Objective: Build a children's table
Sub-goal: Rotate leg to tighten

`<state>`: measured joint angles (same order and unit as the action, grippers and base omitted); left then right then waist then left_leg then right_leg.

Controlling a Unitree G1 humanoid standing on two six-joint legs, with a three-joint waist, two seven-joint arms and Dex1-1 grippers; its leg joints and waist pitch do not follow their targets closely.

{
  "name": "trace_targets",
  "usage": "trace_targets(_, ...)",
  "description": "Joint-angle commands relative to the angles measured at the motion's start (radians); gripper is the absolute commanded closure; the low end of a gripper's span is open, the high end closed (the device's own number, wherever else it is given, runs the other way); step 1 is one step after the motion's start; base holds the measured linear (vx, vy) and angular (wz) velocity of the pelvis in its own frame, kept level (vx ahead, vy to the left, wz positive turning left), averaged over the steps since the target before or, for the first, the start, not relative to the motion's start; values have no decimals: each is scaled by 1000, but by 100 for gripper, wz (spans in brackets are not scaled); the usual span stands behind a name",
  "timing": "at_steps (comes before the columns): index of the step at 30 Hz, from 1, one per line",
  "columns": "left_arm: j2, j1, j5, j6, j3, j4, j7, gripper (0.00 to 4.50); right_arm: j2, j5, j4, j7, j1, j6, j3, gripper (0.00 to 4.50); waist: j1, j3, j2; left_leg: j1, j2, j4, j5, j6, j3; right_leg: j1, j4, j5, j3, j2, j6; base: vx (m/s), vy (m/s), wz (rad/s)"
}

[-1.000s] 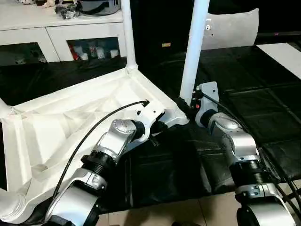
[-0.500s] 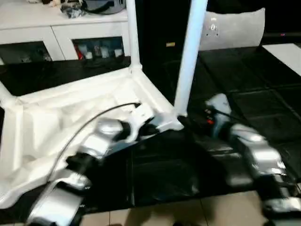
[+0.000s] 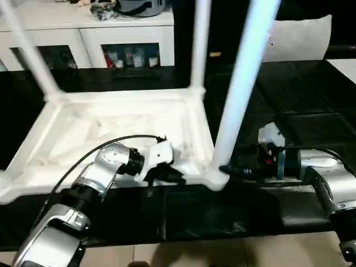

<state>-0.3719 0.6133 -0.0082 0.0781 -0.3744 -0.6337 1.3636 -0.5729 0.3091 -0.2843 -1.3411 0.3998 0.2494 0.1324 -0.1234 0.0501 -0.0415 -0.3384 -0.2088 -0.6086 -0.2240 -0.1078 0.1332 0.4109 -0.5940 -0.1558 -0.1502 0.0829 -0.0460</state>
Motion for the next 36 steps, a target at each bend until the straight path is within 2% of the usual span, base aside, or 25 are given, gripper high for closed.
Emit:
trace_targets(1,-3,27,-11,33,-34,31,60,450,-15,11,25,-40,15,17,20,169,2,-79,20,-18,-12,59,-31,126,21,-77,76,-313,57,58,-95,0,0,0)
trace_targets(2,-5,29,-11,39,-37,31,69,450,-19,14,32,-60,14,25,33,179,1,-79,24,-19,-12,59,-27,124,22,-77,76,-313,57,58,-91,0,0,0)
trace_targets(12,8,28,-26,24,-21,32,85,450,-6,23,42,-76,13,48,51,250,-8,-79,24,-19,-10,59,-24,108,25,-75,79,-344,55,58,-64,0,0,0)
trace_targets(16,22,21,-45,-53,2,37,57,450,2,51,49,-71,1,102,35,257,-8,-79,26,-18,-10,59,-20,107,26,-76,80,-346,55,57,-61,0,0,0)
trace_targets(18,48,11,-59,-148,28,65,-18,450,49,62,43,19,-8,129,1,257,-9,-77,26,-17,-10,60,-23,102,27,-73,81,-359,55,59,-61,0,0,0)
trace_targets(19,48,11,-59,-148,28,65,-18,450,49,62,43,19,-8,129,1,258,-9,-77,26,-17,-10,60,-23,102,27,-73,81,-359,55,59,-61,0,0,0)
trace_targets(20,71,10,-54,-205,44,77,-86,450,89,38,32,112,-12,132,-8,258,-5,-75,28,-17,-7,61,-35,92,28,-74,87,-392,52,58,-48,0,0,0)
trace_targets(22,104,15,-46,-267,64,82,-175,450,140,-8,22,243,-13,152,-10,258,3,-72,27,-19,-4,62,-41,75,27,-71,91,-413,48,56,-37,0,0,0)
trace_targets(23,111,16,-45,-279,68,83,-192,450,151,-17,21,269,-13,158,-11,258,20,-73,30,-20,2,62,-54,62,26,-77,96,-434,42,56,-15,0,0,0)
trace_targets(24,126,20,-45,-297,76,82,-225,450,174,-29,20,319,-10,165,-15,258,20,-73,30,-20,2,62,-54,62,26,-77,96,-434,42,56,-15,0,0,0)
trace_targets(26,175,33,-34,-356,99,84,-330,450,258,-60,14,477,8,208,-34,259,42,-74,27,-24,4,61,-50,66,25,-77,97,-418,43,54,-17,0,0,0)
trace_targets(27,192,38,-31,-370,106,82,-364,450,284,-74,13,528,16,219,-38,259,50,-74,25,-21,8,59,-60,66,26,-76,102,-429,39,53,-14,0,0,0)
trace_targets(28,237,53,-16,-397,121,76,-455,450,354,-102,6,665,39,255,-57,259,56,-73,27,-20,10,58,-61,66,28,-75,104,-433,39,51,-10,0,0,0)
trace_targets(29,247,58,-11,-398,124,73,-480,450,371,-108,2,701,46,262,-64,259,67,-71,26,-21,12,58,-68,59,26,-72,106,-453,36,50,-8,0,0,0)
trace_targets(30,271,69,5,-402,132,64,-543,450,411,-125,-13,790,65,275,-82,259,71,-72,25,-17,15,56,-79,62,27,-72,114,-476,32,50,5,0,0,0)
trace_targets(31,271,69,5,-402,132,64,-543,450,411,-125,-13,790,65,275,-82,259,71,-72,25,-17,15,56,-79,62,27,-72,114,-476,32,50,5,0,0,0)
trace_targets(32,313,89,3,-390,155,45,-619,450,446,-145,-48,859,92,236,-89,259,75,-74,22,-19,13,57,-80,71,26,-73,112,-463,32,50,7,0,0,0)
trace_targets(33,327,98,1,-384,161,36,-644,450,458,-146,-59,880,102,218,-95,203,76,-75,21,-19,13,58,-75,76,26,-72,112,-447,33,49,4,0,0,0)
trace_targets(34,334,103,2,-377,159,31,-647,450,466,-147,-63,889,108,202,-99,203,77,-76,20,-19,13,58,-71,80,26,-72,112,-440,34,51,0,0,0,0)
trace_targets(36,336,105,7,-375,154,34,-642,450,473,-147,-59,890,111,194,-105,183,73,-82,19,-22,3,62,-31,100,20,-80,97,-346,42,53,-32,0,0,0)
